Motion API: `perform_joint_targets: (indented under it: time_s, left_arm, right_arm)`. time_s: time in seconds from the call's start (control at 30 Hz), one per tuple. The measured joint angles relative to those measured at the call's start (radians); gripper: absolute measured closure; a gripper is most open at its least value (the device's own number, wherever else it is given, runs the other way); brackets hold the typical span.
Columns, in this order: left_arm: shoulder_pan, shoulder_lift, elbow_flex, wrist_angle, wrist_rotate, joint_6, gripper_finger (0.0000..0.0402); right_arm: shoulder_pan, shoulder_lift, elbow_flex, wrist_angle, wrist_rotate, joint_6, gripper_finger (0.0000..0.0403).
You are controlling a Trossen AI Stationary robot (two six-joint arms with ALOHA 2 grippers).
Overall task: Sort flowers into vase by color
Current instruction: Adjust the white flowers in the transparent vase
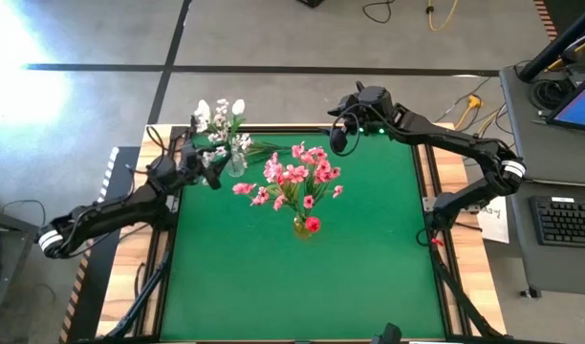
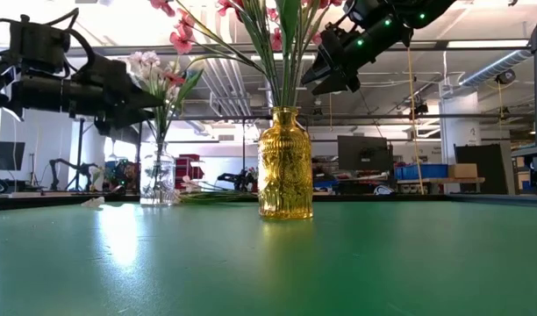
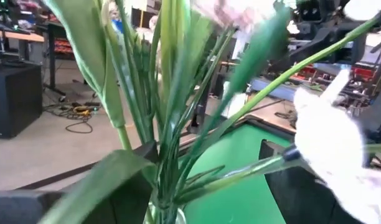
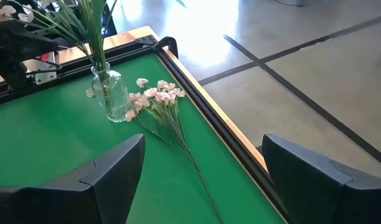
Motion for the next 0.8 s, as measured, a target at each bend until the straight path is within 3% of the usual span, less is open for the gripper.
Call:
perform_joint_targets:
  time_s: [0.3,0.57,0.8]
  left_arm:
    - [0.000,-0.113,0.005,-0.148,-0.029,-0.001,0.0131]
    - [0.000,-0.183,0.207,-0.679,-0.030,0.045,0.0131]
    - [0.000,-0.195,0.347,-0.956,-0.034,0.054,0.0131]
  right_arm:
    - [0.000,0.000,0.000,0.010,0.002,0.001,0.0090]
    - [0.000,0.000,0.000,0.025,0.002,-0.001,0.0085]
    - [0.000,0.000,0.000,0.024,0.002,-0.001,0.0089]
